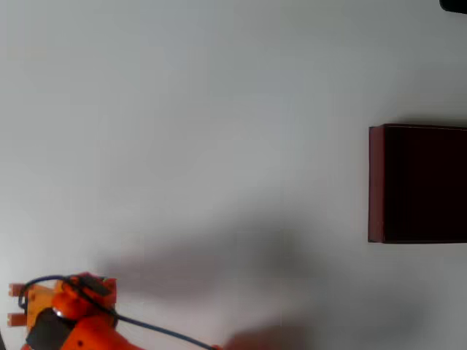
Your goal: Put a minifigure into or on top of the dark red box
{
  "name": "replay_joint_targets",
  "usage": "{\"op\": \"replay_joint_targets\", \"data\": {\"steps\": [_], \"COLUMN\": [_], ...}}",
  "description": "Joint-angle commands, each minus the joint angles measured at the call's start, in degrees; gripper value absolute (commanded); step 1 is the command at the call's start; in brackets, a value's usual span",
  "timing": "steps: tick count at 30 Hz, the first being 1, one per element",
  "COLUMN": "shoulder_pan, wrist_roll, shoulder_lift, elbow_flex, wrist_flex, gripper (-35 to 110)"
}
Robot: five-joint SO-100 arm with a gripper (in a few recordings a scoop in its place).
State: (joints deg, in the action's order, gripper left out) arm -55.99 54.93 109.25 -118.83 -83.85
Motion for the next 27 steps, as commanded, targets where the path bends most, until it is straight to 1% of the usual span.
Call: {"op": "replay_joint_targets", "data": {"steps": [1, 7, 11, 14, 18, 22, 27], "shoulder_pan": [3.6, 13.4, 24.1, 33.6, 45.9, 58.4, 72.2], "wrist_roll": [-1.1, -8.0, -14.2, -19.9, -26.1, -33.6, -42.0], "shoulder_lift": [8.2, 22.6, 29.9, 31.1, 30.1, 26.8, 9.0], "elbow_flex": [3.5, 2.8, 2.6, 3.8, 6.2, 8.3, 21.1], "wrist_flex": [-5.5, -6.1, -6.1, -6.2, -6.1, -3.0, -1.8], "gripper": [0, 0, 0, 0, 0, 0, 0]}}
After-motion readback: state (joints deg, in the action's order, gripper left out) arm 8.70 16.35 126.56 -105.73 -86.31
